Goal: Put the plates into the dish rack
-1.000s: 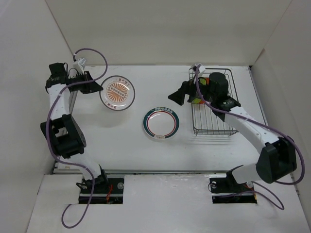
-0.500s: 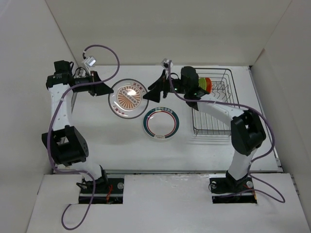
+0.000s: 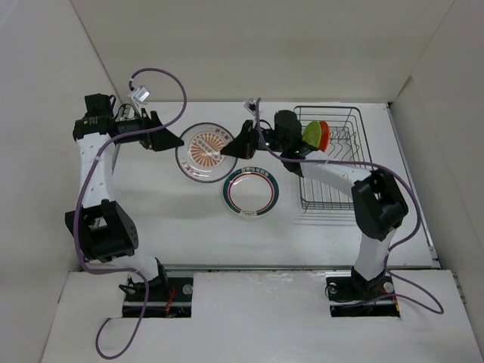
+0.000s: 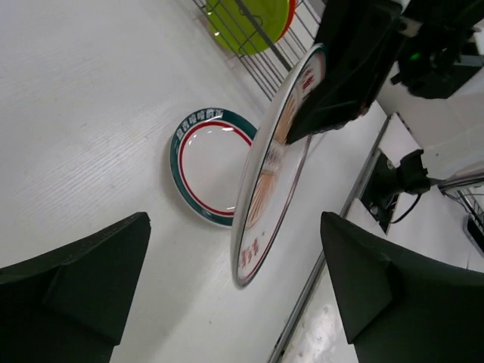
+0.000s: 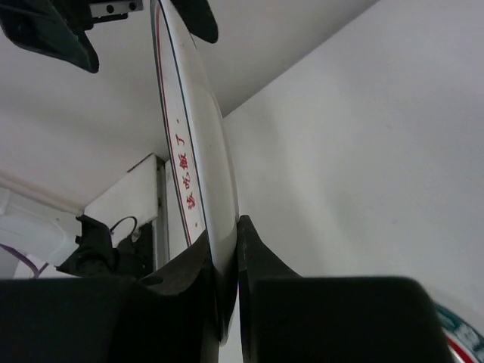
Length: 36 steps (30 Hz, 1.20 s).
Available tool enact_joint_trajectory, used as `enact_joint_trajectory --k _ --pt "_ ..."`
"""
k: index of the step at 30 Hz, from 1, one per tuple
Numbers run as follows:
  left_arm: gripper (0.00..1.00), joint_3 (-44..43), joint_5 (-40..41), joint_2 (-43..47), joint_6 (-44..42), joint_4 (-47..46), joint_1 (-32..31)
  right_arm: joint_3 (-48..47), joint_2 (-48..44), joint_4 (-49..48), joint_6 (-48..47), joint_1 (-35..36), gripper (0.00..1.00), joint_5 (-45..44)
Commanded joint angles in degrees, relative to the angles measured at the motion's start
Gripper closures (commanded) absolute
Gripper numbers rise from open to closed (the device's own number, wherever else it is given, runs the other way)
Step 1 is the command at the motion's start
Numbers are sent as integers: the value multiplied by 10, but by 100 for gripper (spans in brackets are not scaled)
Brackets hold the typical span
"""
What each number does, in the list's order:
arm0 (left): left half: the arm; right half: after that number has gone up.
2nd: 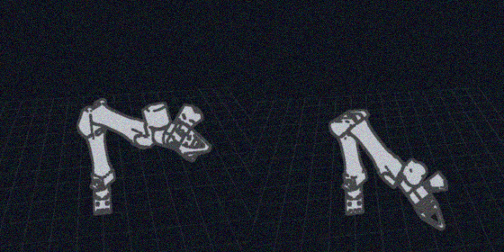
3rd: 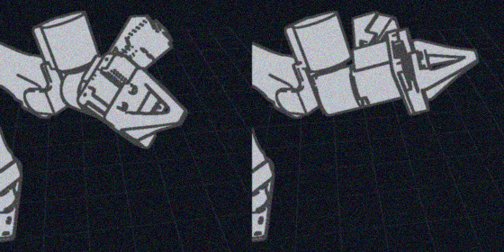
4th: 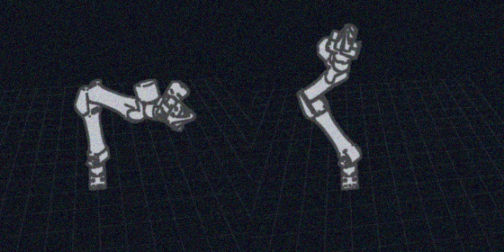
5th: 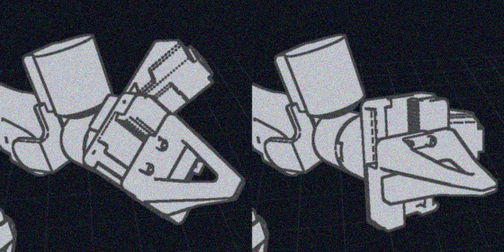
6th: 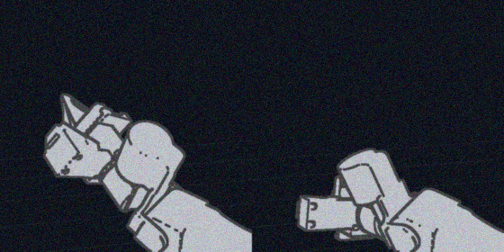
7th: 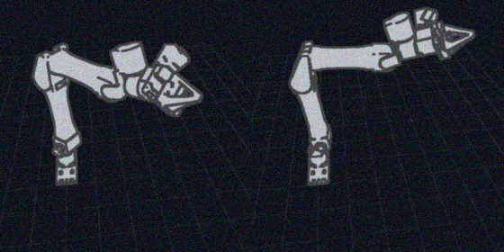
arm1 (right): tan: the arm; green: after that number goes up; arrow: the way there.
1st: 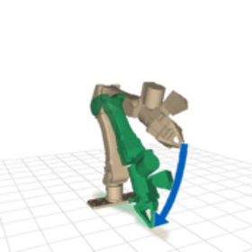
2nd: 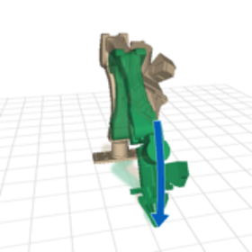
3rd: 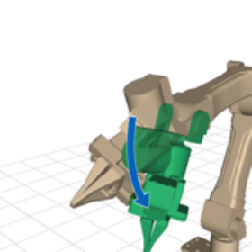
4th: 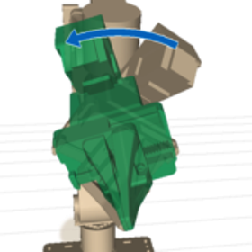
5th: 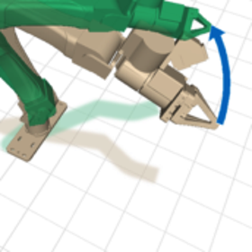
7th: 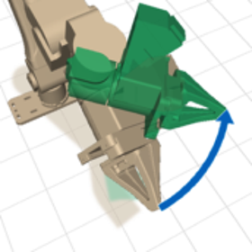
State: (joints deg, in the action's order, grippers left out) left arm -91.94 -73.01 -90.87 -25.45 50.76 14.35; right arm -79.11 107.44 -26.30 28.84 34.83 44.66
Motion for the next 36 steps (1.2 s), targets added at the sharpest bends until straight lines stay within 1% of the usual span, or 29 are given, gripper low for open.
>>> enact_joint_trajectory --k 1,2,3,4,5,6,7,8,9,10,12,13,14,18,23,28,36 --pt "0 35 14 33 88 -76 2 35 -95 -13 9 -48 100 -56" --pt "0 43 36 40 108 -100 2 45 -115 13 -1 -65 100 -109" --pt "0 54 48 40 113 -108 2 52 -135 79 -13 -99 100 -134" --pt "0 54 62 46 121 -117 2 57 -175 113 -51 -115 100 -156" --pt "0 59 97 53 127 -135 -5 57 -194 148 -71 -131 100 -181" --pt "0 59 118 53 147 -147 -17 57 -212 178 -90 -161 100 -233" --pt "0 67 142 60 154 -156 -25 57 -229 227 -107 -178 100 -251" --pt "0 72 167 71 161 -166 -34 57 -261 247 -136 -195 100 -269" --pt "0 72 215 76 167 -184 -54 57 -276 266 -149 -214 100 -308" --pt "0 86 239 82 178 -193 -63 57 -290 297 -161 -249 100 -327" --pt "0 98 287 103 183 -223 -70 57 -321 325 -188 -283 100 -361" --pt "0 103 295 108 193 -229 -70 51 -326 339 -197 -312 100 -392" --pt "0 103 306 108 193 -229 -70 42 -326 366 -202 -325 99 -409" --pt "0 98 352 113 193 -222 -70 20 -324 401 -214 -355 99 -489" --pt "0 111 357 131 188 -222 -70 12 -290 412 -219 -355 99 -569" --pt "0 116 357 136 182 -222 -70 18 -270 406 -224 -355 99 -590" --pt "0 121 357 136 182 -222 -70 24 -232 395 -230 -355 99 -585"
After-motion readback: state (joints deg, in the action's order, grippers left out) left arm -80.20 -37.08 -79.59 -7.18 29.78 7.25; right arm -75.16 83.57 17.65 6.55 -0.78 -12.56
